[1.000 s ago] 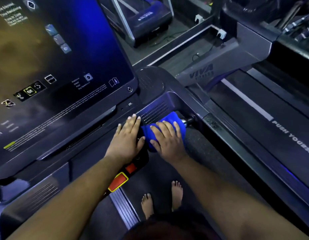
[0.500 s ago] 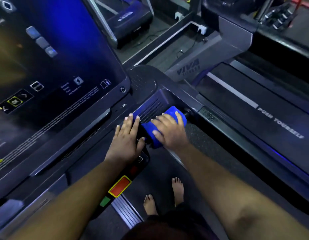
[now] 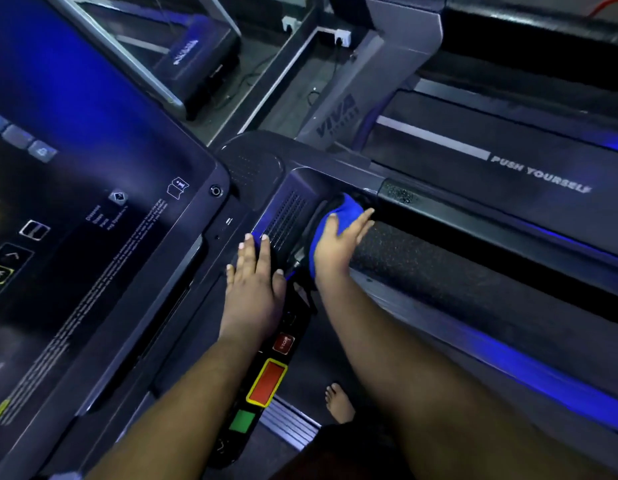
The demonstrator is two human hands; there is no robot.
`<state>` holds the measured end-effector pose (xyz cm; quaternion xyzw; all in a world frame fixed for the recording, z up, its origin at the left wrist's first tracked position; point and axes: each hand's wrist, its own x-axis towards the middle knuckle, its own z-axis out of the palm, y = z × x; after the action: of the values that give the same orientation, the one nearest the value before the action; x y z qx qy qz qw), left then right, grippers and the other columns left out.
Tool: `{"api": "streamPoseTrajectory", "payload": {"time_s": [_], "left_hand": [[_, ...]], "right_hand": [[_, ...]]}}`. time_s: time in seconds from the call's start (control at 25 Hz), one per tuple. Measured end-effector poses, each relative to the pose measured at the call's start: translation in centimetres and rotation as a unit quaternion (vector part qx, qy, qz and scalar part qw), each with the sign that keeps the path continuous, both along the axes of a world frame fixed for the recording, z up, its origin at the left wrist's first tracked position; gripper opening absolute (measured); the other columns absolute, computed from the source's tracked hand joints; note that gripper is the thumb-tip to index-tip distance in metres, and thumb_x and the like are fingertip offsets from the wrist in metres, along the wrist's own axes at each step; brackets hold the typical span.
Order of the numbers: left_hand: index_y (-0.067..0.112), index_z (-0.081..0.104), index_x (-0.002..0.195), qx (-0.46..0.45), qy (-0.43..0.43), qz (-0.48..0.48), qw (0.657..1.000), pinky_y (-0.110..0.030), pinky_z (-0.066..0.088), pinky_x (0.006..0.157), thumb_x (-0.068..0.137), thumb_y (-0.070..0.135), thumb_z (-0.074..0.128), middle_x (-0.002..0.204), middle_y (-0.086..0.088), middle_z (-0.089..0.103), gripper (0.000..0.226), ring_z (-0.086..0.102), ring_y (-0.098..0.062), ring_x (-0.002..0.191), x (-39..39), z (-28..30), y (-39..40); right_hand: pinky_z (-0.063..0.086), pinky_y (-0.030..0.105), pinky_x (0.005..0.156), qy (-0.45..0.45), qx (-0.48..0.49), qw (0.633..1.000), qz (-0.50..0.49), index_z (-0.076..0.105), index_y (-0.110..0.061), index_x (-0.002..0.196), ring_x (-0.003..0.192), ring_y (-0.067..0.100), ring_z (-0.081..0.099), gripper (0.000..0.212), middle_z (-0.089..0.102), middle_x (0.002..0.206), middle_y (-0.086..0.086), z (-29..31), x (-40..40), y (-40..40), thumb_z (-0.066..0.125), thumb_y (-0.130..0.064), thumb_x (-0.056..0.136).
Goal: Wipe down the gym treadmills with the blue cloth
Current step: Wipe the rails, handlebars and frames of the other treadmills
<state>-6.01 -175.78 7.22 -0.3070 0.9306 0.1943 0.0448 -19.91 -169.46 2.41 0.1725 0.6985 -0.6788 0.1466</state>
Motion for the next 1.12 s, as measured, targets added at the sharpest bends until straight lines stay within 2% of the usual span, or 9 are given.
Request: {"api": "streamPoseTrajectory", "payload": {"time_s": [0.12,0.28,0.36,0.48,0.6,0.72,0.84,0.96,1.12], "left_hand": [[0.019,0.011,0.159,0.001,0.002,-0.002,1.0,-0.05,0.008,0.124,0.102,0.031,0.039,0.167,-0.008,-0.003,0.064,0.001,-0.024,0.154,0.0,-0.2,0.0],[0.018,0.011,0.159,0.0,0.002,-0.003,1.0,-0.051,0.008,0.122,0.102,0.03,0.039,0.167,-0.009,-0.003,0.065,0.001,-0.025,0.154,-0.2,-0.2,-0.1],[0.018,0.01,0.159,0.003,0.003,-0.006,1.0,-0.051,0.007,0.122,0.102,0.03,0.038,0.167,-0.009,-0.003,0.064,0.002,-0.025,0.154,-0.1,-0.2,0.0],[0.018,0.014,0.159,-0.008,0.011,-0.003,1.0,-0.052,0.01,0.122,0.101,0.029,0.039,0.167,-0.01,0.0,0.064,0.005,-0.027,0.154,-0.1,-0.3,-0.1],[0.018,0.015,0.158,-0.015,0.008,-0.003,1.0,-0.054,0.012,0.122,0.097,0.035,0.031,0.167,-0.011,0.004,0.065,0.009,-0.029,0.153,0.1,-0.4,0.1],[0.02,0.013,0.158,0.011,0.017,0.0,1.0,-0.053,0.009,0.123,0.092,0.038,0.026,0.167,-0.009,0.002,0.07,0.005,-0.026,0.154,0.0,0.0,0.0],[0.02,0.011,0.159,-0.005,0.016,-0.007,1.0,-0.052,0.008,0.123,0.096,0.03,0.032,0.167,-0.01,0.002,0.066,0.003,-0.025,0.154,0.1,-0.2,0.0],[0.02,0.01,0.159,-0.015,0.013,-0.005,1.0,-0.052,0.007,0.123,0.099,0.027,0.037,0.167,-0.01,0.0,0.066,0.001,-0.024,0.154,0.3,-0.2,0.0],[0.02,0.006,0.159,-0.003,0.011,-0.005,1.0,-0.05,0.004,0.123,0.099,0.03,0.035,0.167,-0.009,-0.003,0.067,-0.002,-0.023,0.154,0.1,0.0,-0.1]], "right_hand": [[0.028,0.023,0.107,-0.084,-0.045,0.995,-0.026,0.002,-0.015,0.159,0.142,0.03,0.037,0.077,0.03,0.158,0.018,0.5,1.2,0.2,0.051,-0.031,0.102],[0.01,0.042,0.12,0.092,0.175,0.962,0.186,0.008,-0.005,0.157,0.147,0.043,-0.005,0.083,-0.004,0.159,0.035,-0.2,5.4,-0.6,0.056,-0.033,0.096],[0.001,0.058,0.119,0.263,0.311,0.869,0.281,0.031,-0.015,0.155,0.149,0.044,-0.005,0.074,0.014,0.164,0.02,-1.0,3.3,1.5,0.047,-0.047,0.09],[0.007,0.064,0.119,0.413,0.392,0.707,0.42,0.069,-0.024,0.119,0.141,0.026,0.038,0.057,0.066,0.126,-0.001,-0.8,-2.7,3.7,0.035,-0.059,0.09],[0.019,0.054,0.117,0.389,0.444,0.685,0.427,0.073,-0.023,0.088,0.11,0.02,0.058,0.057,0.071,0.093,-0.004,1.0,-2.2,2.6,0.032,-0.062,0.095],[0.029,0.048,0.11,0.483,0.394,0.623,0.473,0.069,-0.027,0.087,0.103,0.018,0.059,0.05,0.069,0.092,-0.008,1.1,0.1,2.9,0.033,-0.061,0.094],[0.037,0.041,0.091,0.43,0.431,0.546,0.576,0.064,-0.025,0.077,0.094,0.024,0.063,0.053,0.072,0.087,-0.002,3.2,-3.5,2.0,0.031,-0.063,0.094],[0.034,0.042,0.096,0.37,0.467,0.583,0.553,0.066,-0.026,0.082,0.101,0.024,0.062,0.053,0.072,0.093,-0.002,3.6,-3.0,0.5,0.033,-0.064,0.095],[0.012,0.058,0.119,0.464,0.376,0.622,0.507,0.054,-0.035,0.135,0.14,0.02,0.035,0.067,0.049,0.144,-0.008,0.1,1.6,5.6,0.024,-0.076,0.091]]}}
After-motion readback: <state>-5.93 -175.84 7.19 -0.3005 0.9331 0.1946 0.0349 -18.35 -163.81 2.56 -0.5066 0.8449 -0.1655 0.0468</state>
